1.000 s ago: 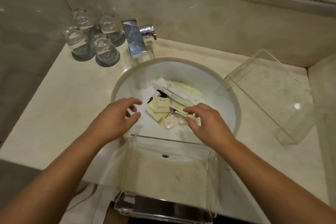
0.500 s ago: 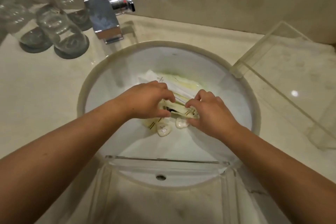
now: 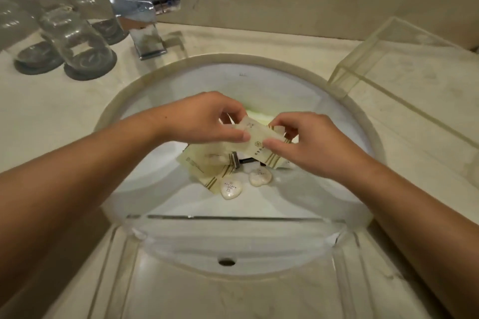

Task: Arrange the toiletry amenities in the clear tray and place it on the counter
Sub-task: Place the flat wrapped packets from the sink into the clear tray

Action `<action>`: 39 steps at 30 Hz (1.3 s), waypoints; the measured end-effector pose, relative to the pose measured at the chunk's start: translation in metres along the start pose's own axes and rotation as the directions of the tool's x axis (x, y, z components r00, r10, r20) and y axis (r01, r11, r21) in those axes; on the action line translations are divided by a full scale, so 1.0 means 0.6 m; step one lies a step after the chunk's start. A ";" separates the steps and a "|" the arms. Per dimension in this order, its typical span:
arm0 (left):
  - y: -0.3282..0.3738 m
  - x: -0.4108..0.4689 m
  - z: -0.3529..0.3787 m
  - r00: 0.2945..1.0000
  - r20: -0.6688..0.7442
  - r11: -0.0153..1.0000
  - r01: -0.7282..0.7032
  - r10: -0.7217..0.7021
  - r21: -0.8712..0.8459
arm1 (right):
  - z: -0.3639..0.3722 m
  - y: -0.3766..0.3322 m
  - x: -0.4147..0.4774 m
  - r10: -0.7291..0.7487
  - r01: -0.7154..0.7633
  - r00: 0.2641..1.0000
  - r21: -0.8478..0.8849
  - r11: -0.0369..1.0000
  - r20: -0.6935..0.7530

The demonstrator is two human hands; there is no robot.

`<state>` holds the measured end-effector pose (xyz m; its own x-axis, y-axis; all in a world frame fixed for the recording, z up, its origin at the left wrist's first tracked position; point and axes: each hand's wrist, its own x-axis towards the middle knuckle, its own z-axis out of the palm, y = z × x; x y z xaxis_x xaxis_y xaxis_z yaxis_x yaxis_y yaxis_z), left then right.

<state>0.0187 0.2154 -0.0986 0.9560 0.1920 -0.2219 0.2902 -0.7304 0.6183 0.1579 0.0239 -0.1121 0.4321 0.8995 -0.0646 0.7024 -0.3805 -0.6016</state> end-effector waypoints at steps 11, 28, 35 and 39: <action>0.087 -0.142 -0.013 0.964 -0.262 0.991 -0.086 0.056 -0.106 | -0.050 -0.090 -0.101 -0.129 0.159 0.971 0.138 0.978 -0.202; 0.102 -0.333 0.034 0.960 -0.271 0.997 -0.072 0.068 -0.004 | 0.019 -0.189 -0.230 -0.175 0.178 0.984 0.120 0.977 -0.035; 0.095 -0.379 0.070 0.985 -0.166 0.992 -0.025 0.045 0.124 | 0.066 -0.207 -0.282 -0.167 0.164 0.983 0.052 0.985 0.071; 0.098 -0.391 0.078 0.989 -0.134 0.965 -0.018 0.056 0.263 | 0.079 -0.212 -0.295 -0.163 0.166 0.982 -0.019 0.986 0.093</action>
<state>-0.1906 0.0969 -0.0452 0.9678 0.2374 -0.0840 0.2509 -0.8806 0.4019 -0.0346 -0.0765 -0.0616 0.2569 0.9656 -0.0394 0.7747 -0.2302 -0.5889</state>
